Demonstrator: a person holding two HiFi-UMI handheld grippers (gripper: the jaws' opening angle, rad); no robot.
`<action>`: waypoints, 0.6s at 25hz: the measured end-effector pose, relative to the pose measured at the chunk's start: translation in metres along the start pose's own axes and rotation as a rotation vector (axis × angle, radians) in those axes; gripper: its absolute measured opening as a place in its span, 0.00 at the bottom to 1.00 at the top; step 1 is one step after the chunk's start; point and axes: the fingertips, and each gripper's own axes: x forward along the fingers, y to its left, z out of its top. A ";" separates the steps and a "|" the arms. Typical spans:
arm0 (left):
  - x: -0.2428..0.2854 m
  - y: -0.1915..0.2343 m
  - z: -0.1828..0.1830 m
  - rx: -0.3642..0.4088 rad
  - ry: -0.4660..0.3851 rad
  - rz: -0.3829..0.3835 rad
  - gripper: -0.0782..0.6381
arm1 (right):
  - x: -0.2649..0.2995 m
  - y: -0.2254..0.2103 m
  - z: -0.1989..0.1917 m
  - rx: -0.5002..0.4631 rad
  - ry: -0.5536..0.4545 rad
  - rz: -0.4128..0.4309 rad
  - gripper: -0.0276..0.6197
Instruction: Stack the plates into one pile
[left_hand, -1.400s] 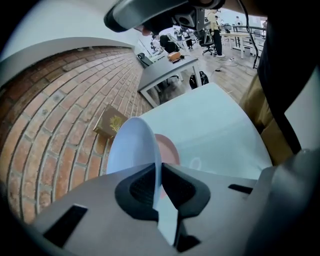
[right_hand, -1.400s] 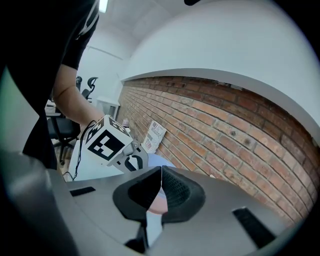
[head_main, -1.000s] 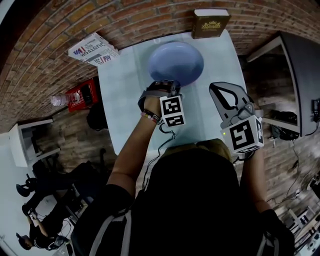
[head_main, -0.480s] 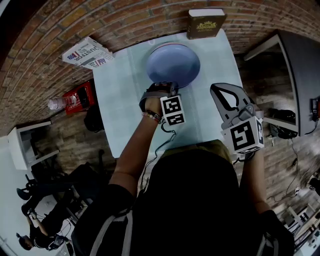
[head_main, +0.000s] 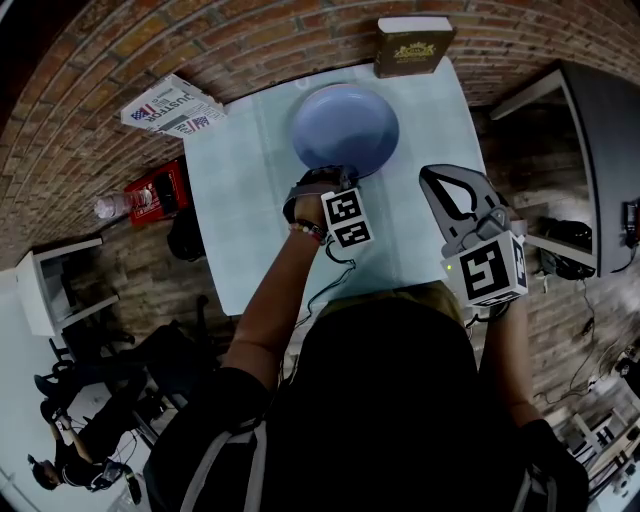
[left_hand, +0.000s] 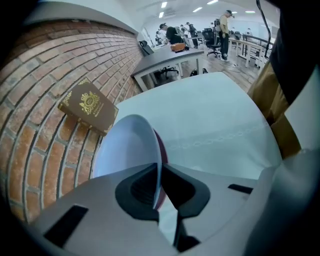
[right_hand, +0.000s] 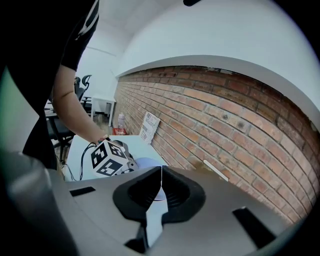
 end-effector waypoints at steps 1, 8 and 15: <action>0.002 -0.001 0.000 -0.014 -0.003 -0.002 0.15 | 0.001 -0.001 0.000 -0.003 0.002 0.003 0.10; 0.006 0.000 0.000 -0.066 -0.032 -0.019 0.16 | 0.005 -0.005 -0.001 -0.004 -0.004 0.011 0.10; 0.003 -0.001 -0.003 -0.088 -0.009 -0.006 0.16 | 0.005 -0.007 0.002 -0.006 -0.018 0.006 0.10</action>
